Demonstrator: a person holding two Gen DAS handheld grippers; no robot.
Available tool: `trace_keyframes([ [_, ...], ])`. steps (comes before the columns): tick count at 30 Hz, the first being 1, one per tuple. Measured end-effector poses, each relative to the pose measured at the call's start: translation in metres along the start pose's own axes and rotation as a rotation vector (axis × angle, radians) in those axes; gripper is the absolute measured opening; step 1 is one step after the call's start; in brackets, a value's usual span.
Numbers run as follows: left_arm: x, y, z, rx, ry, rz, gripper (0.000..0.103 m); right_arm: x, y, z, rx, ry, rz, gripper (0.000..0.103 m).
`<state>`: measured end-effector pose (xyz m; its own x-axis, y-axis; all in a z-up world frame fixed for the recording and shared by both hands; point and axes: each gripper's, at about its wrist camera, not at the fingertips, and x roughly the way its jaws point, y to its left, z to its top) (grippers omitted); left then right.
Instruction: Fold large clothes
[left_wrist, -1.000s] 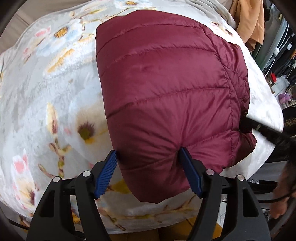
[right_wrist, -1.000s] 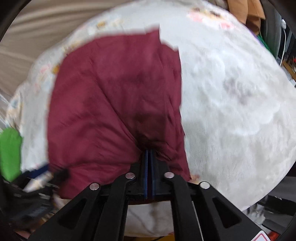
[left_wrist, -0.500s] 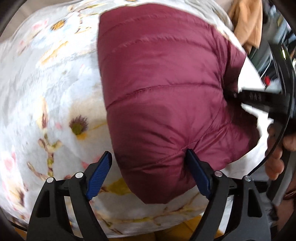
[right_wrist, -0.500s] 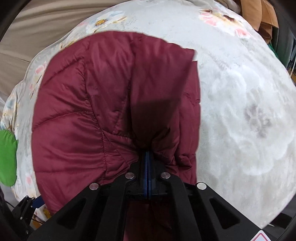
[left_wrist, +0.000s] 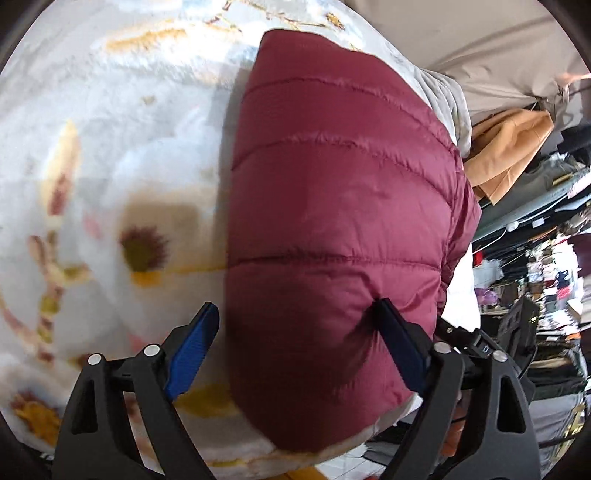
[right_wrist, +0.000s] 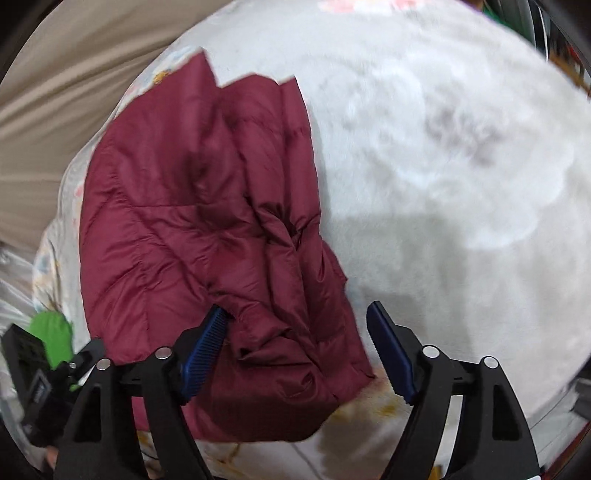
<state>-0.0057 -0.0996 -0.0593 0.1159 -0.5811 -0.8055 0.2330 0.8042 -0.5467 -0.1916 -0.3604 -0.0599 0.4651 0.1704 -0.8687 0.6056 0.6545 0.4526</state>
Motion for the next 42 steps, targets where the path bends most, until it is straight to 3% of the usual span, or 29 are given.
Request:
trace_keyframes([
  [4, 0.016, 0.01, -0.001, -0.045, 0.021, -0.051, 0.094, 0.019, -0.01, 0.012, 0.075, 0.047, 0.112, 0.085],
  [9, 0.032, 0.015, 0.0, -0.076, 0.049, -0.109, 0.096, 0.032, -0.012, 0.022, 0.072, 0.061, 0.158, 0.088],
  [11, 0.03, 0.013, 0.001, -0.07, 0.052, -0.111, 0.089, 0.034, -0.009, 0.029, 0.046, 0.074, 0.168, 0.08],
  [13, 0.022, 0.007, 0.001, -0.056, 0.048, -0.114, 0.074, 0.034, -0.005, 0.036, 0.036, 0.101, 0.222, 0.053],
  [14, 0.017, 0.003, 0.002, -0.045, 0.044, -0.122, 0.064, 0.033, -0.001, 0.039, 0.024, 0.105, 0.234, 0.045],
  [16, 0.004, -0.006, 0.006, -0.022, 0.027, -0.138, 0.053, 0.021, 0.012, 0.044, -0.033, 0.093, 0.248, 0.027],
  [20, -0.036, -0.03, 0.021, 0.057, -0.061, -0.175, 0.041, -0.015, 0.044, 0.039, -0.169, 0.028, 0.29, 0.021],
  [26, -0.116, -0.055, 0.051, 0.217, -0.238, -0.227, 0.039, -0.06, 0.114, 0.048, -0.32, -0.13, 0.365, 0.019],
  [30, -0.168, -0.052, 0.08, 0.318, -0.354, -0.224, 0.039, -0.073, 0.172, 0.059, -0.386, -0.215, 0.427, 0.019],
  [33, -0.185, -0.042, 0.103, 0.361, -0.398, -0.167, 0.039, -0.051, 0.219, 0.073, -0.431, -0.235, 0.438, 0.019],
  [36, -0.186, -0.007, 0.128, 0.341, -0.403, -0.108, 0.04, -0.014, 0.257, 0.083, -0.456, -0.198, 0.421, 0.02],
  [42, -0.14, 0.083, 0.175, 0.219, -0.329, -0.019, 0.04, 0.1, 0.304, 0.092, -0.467, -0.078, 0.329, 0.021],
])
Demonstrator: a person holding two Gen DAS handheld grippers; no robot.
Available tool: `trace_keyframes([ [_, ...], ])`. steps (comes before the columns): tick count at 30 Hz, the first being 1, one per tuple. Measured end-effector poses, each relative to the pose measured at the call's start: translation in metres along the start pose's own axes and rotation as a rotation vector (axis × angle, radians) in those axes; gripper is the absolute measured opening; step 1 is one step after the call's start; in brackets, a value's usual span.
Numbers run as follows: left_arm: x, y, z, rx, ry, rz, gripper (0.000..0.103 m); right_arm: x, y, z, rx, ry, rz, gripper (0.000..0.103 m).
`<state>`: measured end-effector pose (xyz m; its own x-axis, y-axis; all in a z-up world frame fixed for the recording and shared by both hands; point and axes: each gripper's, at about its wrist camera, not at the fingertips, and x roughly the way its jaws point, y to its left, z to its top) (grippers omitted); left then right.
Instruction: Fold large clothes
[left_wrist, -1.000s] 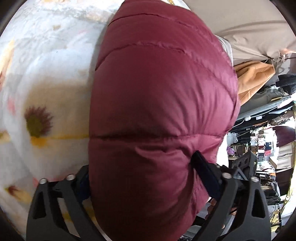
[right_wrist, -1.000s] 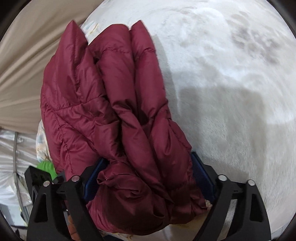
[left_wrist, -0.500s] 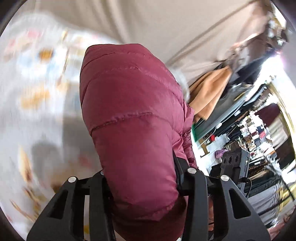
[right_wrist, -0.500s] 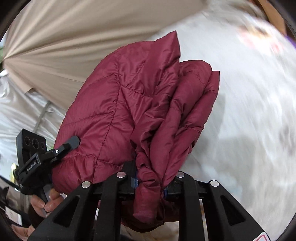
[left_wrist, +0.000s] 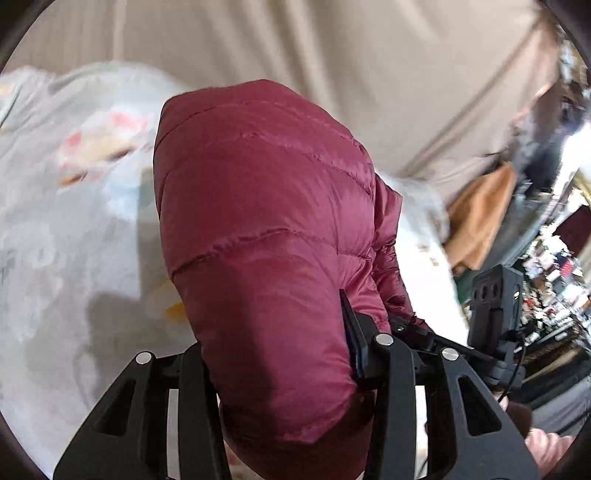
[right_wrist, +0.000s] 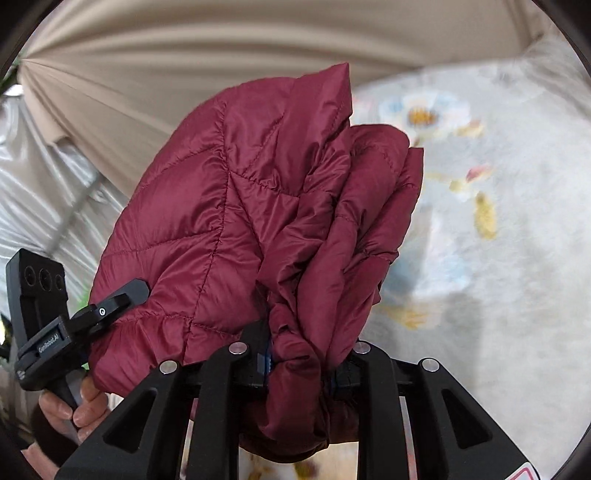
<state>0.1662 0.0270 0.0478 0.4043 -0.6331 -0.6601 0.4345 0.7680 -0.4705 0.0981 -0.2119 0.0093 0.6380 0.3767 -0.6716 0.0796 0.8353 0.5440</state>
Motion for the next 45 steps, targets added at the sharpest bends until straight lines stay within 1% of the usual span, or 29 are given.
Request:
trace_keyframes([
  [2, 0.027, 0.033, -0.008, -0.029, 0.057, 0.029, 0.041, 0.041, -0.01, -0.009, 0.028, 0.068, -0.03, 0.022],
  [3, 0.035, 0.045, -0.014, -0.046, 0.076, 0.041, 0.042, 0.051, -0.016, -0.014, 0.036, 0.083, -0.045, 0.025],
  [4, 0.047, 0.062, -0.022, -0.075, 0.104, 0.064, 0.046, 0.059, -0.02, -0.023, 0.042, 0.085, -0.054, 0.03],
  [5, 0.055, 0.068, -0.027, -0.094, 0.115, 0.069, 0.052, 0.064, -0.024, -0.026, 0.053, 0.084, -0.057, 0.034],
  [7, 0.057, 0.082, -0.038, -0.138, 0.11, 0.051, 0.06, 0.064, -0.034, -0.029, 0.108, 0.085, -0.043, 0.044],
  [8, 0.054, 0.084, -0.041, -0.146, 0.108, 0.057, 0.064, 0.061, -0.037, -0.03, 0.132, 0.09, -0.034, 0.044],
  [10, 0.041, 0.081, -0.043, -0.141, 0.107, 0.099, 0.065, 0.045, -0.038, -0.029, 0.17, 0.088, -0.037, 0.044],
  [12, 0.015, 0.068, -0.044, -0.109, 0.083, 0.169, 0.065, 0.01, -0.034, -0.026, 0.177, 0.027, -0.076, 0.049],
  [14, -0.008, 0.052, -0.045, -0.071, 0.056, 0.237, 0.066, -0.023, -0.023, -0.02, 0.134, -0.024, -0.13, 0.049],
  [15, -0.018, 0.044, -0.047, -0.044, 0.049, 0.262, 0.066, -0.035, -0.011, -0.02, 0.086, -0.035, -0.16, 0.045],
  [16, -0.028, 0.033, -0.051, -0.014, 0.04, 0.279, 0.065, -0.038, 0.008, -0.022, 0.029, -0.042, -0.167, 0.03],
  [17, -0.034, 0.022, -0.054, 0.008, 0.038, 0.284, 0.065, -0.033, 0.031, -0.023, -0.029, -0.04, -0.176, 0.02],
  [18, -0.035, 0.009, -0.06, 0.033, 0.049, 0.278, 0.064, -0.034, 0.041, -0.027, -0.104, -0.02, -0.193, 0.005],
  [19, -0.032, 0.002, -0.064, 0.045, 0.064, 0.279, 0.062, -0.026, 0.054, -0.03, -0.167, 0.007, -0.203, 0.001],
  [20, -0.021, -0.006, -0.071, 0.064, 0.1, 0.283, 0.057, -0.027, 0.051, -0.033, -0.194, 0.017, -0.206, 0.0],
  [22, -0.001, -0.005, -0.085, 0.069, 0.15, 0.325, 0.054, 0.004, 0.057, -0.045, -0.24, 0.069, -0.239, 0.0],
  [24, 0.014, 0.003, -0.097, 0.07, 0.198, 0.393, 0.051, 0.015, 0.032, -0.056, -0.248, 0.118, -0.292, 0.0],
  [26, 0.02, 0.01, -0.107, 0.116, 0.23, 0.447, 0.053, 0.032, 0.014, -0.058, -0.232, 0.16, -0.326, 0.0],
  [28, 0.025, 0.02, -0.116, 0.135, 0.275, 0.508, 0.052, 0.031, -0.006, -0.064, -0.215, 0.174, -0.337, 0.0],
  [29, 0.025, 0.027, -0.12, 0.124, 0.295, 0.535, 0.051, 0.034, -0.01, -0.064, -0.206, 0.177, -0.344, 0.0],
  [30, 0.024, 0.031, -0.122, 0.107, 0.295, 0.532, 0.051, 0.039, -0.011, -0.063, -0.192, 0.181, -0.344, 0.0],
  [33, 0.005, 0.037, -0.122, -0.008, 0.22, 0.411, 0.051, 0.037, -0.011, -0.061, -0.19, 0.189, -0.341, 0.0],
  [34, 0.005, 0.036, -0.12, -0.014, 0.203, 0.404, 0.054, 0.037, -0.009, -0.062, -0.199, 0.19, -0.346, 0.0],
  [36, 0.013, 0.036, -0.118, -0.008, 0.194, 0.431, 0.055, 0.038, -0.009, -0.062, -0.197, 0.193, -0.351, 0.0],
  [38, 0.026, 0.043, -0.12, -0.009, 0.219, 0.474, 0.054, 0.039, -0.009, -0.062, -0.191, 0.196, -0.355, 0.0],
  [39, 0.029, 0.047, -0.118, -0.014, 0.224, 0.49, 0.051, 0.04, -0.009, -0.061, -0.192, 0.197, -0.361, 0.0],
  [40, 0.029, 0.052, -0.117, -0.024, 0.219, 0.517, 0.044, 0.041, -0.009, -0.061, -0.197, 0.197, -0.367, 0.0],
  [43, 0.012, 0.074, -0.109, -0.133, 0.16, 0.48, 0.043, 0.045, -0.013, -0.062, -0.203, 0.204, -0.387, 0.0],
  [45, 0.01, 0.082, -0.107, -0.142, 0.148, 0.529, 0.041, 0.053, -0.022, -0.067, -0.193, 0.226, -0.417, 0.0],
])
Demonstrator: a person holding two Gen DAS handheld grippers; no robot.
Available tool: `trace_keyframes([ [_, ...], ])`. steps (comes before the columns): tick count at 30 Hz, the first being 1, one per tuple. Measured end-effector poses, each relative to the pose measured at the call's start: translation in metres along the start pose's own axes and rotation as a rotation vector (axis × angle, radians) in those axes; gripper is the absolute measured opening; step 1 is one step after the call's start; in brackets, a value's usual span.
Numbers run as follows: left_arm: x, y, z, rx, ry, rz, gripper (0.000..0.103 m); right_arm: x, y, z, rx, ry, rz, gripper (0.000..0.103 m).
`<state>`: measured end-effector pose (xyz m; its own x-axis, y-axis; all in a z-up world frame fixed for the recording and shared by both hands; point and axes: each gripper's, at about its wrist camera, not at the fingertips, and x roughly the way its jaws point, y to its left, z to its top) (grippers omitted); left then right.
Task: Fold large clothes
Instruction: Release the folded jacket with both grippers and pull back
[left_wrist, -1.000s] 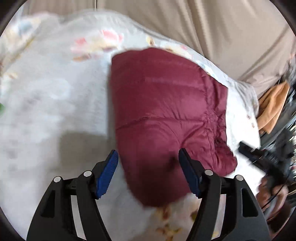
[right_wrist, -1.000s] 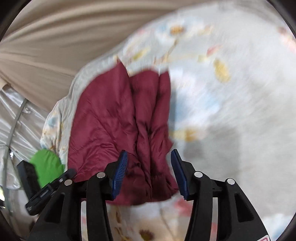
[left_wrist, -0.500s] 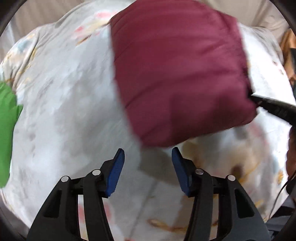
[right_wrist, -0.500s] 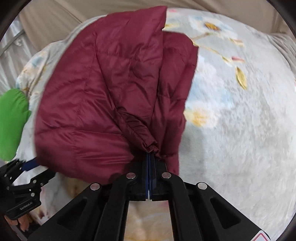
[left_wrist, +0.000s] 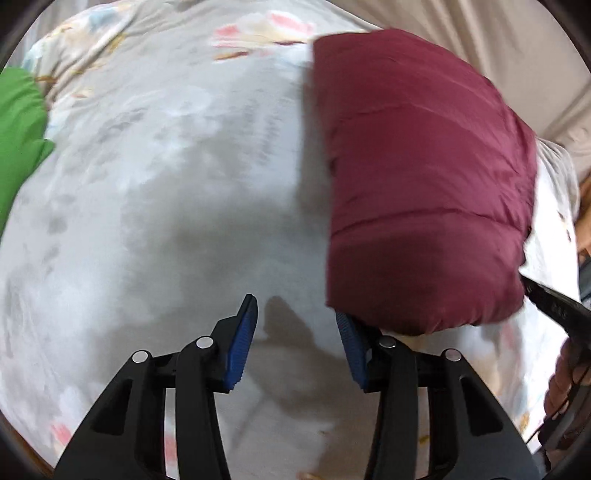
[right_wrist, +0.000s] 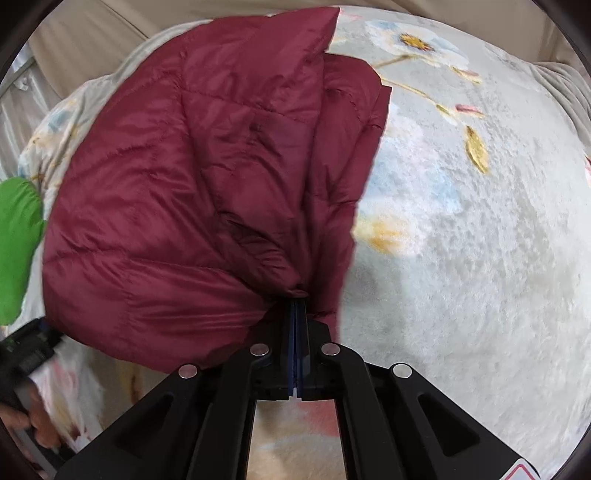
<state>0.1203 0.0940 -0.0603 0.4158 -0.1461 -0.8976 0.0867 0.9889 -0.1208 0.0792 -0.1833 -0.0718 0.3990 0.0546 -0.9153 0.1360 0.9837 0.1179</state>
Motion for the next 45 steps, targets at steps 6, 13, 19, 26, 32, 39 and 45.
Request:
trace_keyframes([
  [6, -0.001, 0.026, 0.004, -0.104, 0.029, 0.025, 0.011, -0.001, 0.001, -0.005, 0.041, -0.009, -0.017, 0.0],
  [13, -0.074, -0.005, 0.018, -0.018, -0.125, -0.072, 0.036, -0.076, 0.027, -0.001, 0.025, -0.212, -0.019, 0.0],
  [19, -0.056, -0.066, 0.055, 0.114, -0.123, -0.133, 0.037, -0.075, 0.059, 0.081, -0.069, -0.283, 0.01, 0.0],
  [26, -0.02, -0.099, 0.058, 0.189, -0.093, -0.131, 0.037, 0.004, 0.019, 0.132, 0.027, -0.15, -0.06, 0.0],
  [32, -0.001, -0.115, 0.059, 0.218, -0.072, -0.141, 0.037, 0.039, 0.007, 0.125, 0.032, -0.12, -0.093, 0.0],
  [39, -0.047, -0.102, 0.05, 0.196, -0.091, -0.052, 0.048, -0.053, 0.01, 0.103, 0.094, -0.231, -0.076, 0.002],
  [45, -0.084, -0.086, 0.021, 0.151, -0.123, 0.024, 0.061, -0.131, 0.027, 0.0, 0.105, -0.29, -0.032, 0.028],
])
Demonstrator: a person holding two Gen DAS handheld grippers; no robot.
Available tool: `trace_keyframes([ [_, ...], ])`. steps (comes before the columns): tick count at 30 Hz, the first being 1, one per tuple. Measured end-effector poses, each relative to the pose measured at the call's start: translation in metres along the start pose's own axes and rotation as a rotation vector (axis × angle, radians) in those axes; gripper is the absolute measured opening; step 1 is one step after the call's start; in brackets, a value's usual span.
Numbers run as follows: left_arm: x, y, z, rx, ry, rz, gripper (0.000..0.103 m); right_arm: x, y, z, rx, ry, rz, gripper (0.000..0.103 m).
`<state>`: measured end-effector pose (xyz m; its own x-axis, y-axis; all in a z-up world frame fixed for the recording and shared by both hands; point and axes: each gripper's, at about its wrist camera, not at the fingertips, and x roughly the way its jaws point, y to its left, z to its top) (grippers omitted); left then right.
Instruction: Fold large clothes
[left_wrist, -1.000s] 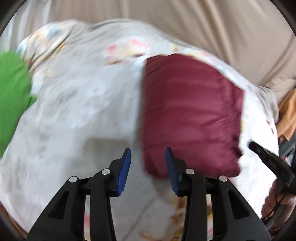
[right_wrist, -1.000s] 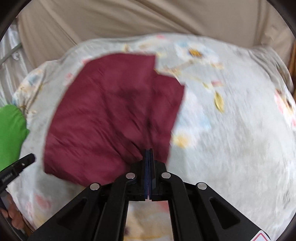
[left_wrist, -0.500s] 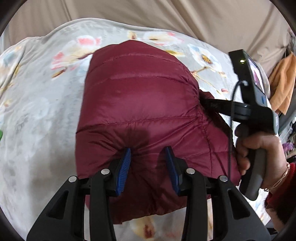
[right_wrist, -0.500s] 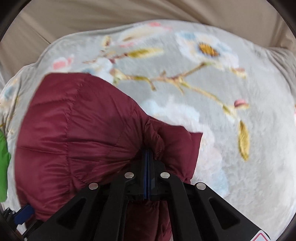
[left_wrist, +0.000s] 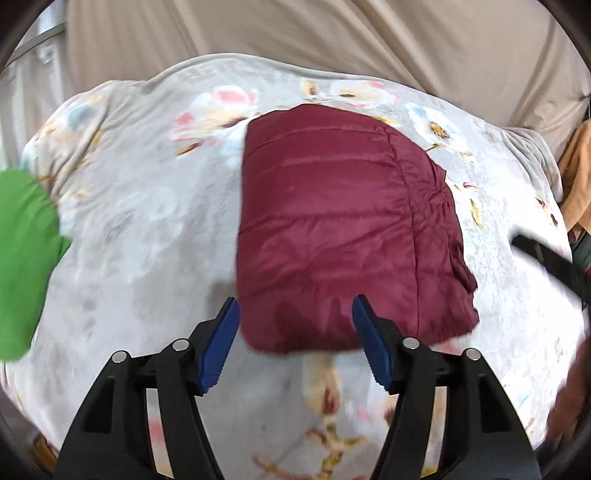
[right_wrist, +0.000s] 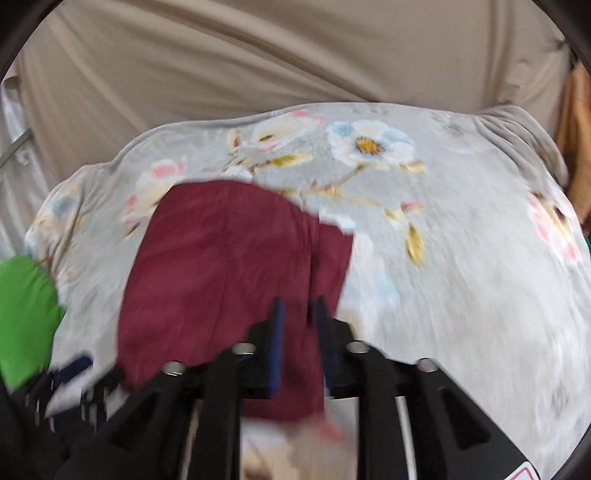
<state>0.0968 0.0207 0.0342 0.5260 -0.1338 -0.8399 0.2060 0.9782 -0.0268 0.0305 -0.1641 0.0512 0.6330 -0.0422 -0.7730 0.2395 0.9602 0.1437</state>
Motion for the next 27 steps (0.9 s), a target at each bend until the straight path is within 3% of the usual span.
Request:
trace_keyframes([
  [4, -0.017, -0.001, -0.025, 0.004, -0.017, 0.033, 0.061, -0.024, 0.004, -0.055, -0.004, 0.025, -0.026, 0.034],
  [11, -0.025, -0.019, -0.065, 0.043, -0.007, 0.04, 0.061, -0.037, 0.007, -0.109, 0.025, 0.055, -0.062, 0.037],
  [19, -0.018, -0.018, -0.09, 0.022, 0.012, 0.058, 0.061, -0.03, 0.02, -0.131, -0.013, 0.06, -0.106, 0.042],
  [27, -0.01, -0.012, -0.099, 0.008, 0.012, 0.079, 0.061, -0.023, 0.041, -0.136, -0.08, 0.062, -0.094, 0.043],
])
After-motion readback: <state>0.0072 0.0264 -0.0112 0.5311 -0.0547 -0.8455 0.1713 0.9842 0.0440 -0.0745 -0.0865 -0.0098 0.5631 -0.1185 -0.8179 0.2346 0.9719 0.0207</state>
